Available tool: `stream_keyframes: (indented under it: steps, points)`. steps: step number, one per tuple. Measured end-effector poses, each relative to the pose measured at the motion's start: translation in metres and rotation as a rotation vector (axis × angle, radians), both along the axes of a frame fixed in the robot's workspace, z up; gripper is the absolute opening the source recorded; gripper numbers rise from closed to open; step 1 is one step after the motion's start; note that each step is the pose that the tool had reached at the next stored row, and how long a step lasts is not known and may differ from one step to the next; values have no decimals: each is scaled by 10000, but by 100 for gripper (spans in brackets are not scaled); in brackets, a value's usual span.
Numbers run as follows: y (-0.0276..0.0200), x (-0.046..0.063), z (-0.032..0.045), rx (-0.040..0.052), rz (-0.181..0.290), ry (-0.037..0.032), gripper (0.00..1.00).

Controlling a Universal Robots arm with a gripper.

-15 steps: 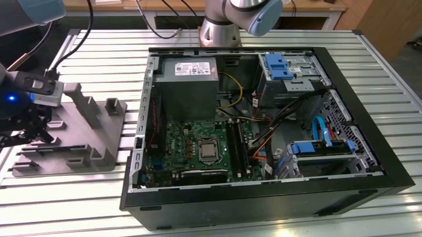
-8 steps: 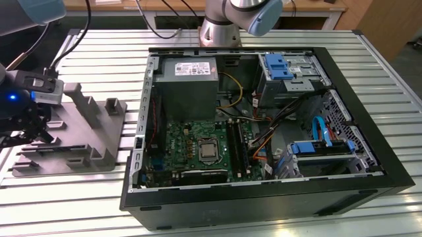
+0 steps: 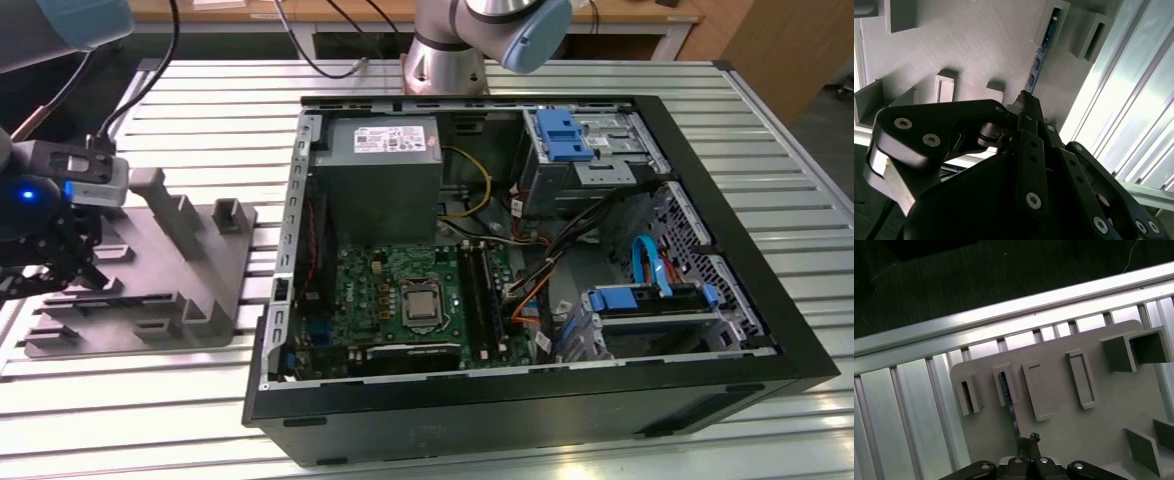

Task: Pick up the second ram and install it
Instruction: 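Pick up the second ram and move it above second insertion slot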

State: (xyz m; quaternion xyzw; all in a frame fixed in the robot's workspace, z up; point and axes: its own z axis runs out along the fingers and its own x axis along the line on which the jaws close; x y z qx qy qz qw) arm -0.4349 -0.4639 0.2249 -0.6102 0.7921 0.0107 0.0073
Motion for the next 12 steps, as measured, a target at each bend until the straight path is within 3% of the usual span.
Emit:
stream_keyframes:
  steps: [12]
  points:
    - [0,0,0,0,836,0,10]
